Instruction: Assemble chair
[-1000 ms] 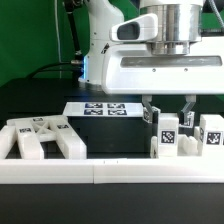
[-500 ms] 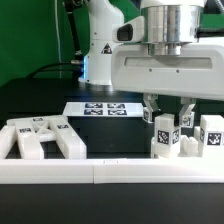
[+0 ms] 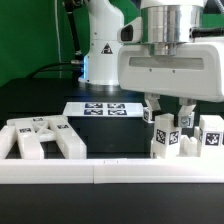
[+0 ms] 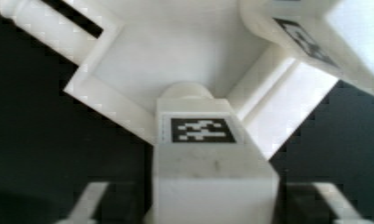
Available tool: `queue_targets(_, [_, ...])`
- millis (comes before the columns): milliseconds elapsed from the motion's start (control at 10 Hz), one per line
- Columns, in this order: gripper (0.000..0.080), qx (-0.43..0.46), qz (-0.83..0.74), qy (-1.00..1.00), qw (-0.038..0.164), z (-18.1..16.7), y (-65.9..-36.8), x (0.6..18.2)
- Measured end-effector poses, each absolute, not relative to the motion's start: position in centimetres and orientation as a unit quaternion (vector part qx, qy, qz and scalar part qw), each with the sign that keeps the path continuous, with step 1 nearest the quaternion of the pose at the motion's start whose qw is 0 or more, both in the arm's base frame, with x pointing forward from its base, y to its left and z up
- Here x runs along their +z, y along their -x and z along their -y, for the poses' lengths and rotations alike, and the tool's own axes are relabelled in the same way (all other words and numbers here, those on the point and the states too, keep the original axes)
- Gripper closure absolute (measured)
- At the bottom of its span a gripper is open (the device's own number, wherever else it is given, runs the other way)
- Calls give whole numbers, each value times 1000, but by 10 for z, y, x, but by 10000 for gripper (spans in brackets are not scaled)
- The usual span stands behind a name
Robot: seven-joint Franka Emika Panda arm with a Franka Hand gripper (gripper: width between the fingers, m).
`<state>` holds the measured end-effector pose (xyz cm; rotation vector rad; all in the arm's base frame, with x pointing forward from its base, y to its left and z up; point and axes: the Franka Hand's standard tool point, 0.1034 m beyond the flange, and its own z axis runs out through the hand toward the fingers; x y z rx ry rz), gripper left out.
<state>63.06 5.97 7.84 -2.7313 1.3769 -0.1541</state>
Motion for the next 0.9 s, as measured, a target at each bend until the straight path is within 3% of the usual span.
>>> queue_targets(100, [236,-51,-433,899,39,-60,-631,78])
queue_targets(200, [236,-52,-405,912,36,-60,-631,79])
queue_targets(400, [157,-56,-312,948,31,-60,-631,79])
queue_targets(900, [150,-64,-70,995,15,-53,-632,79])
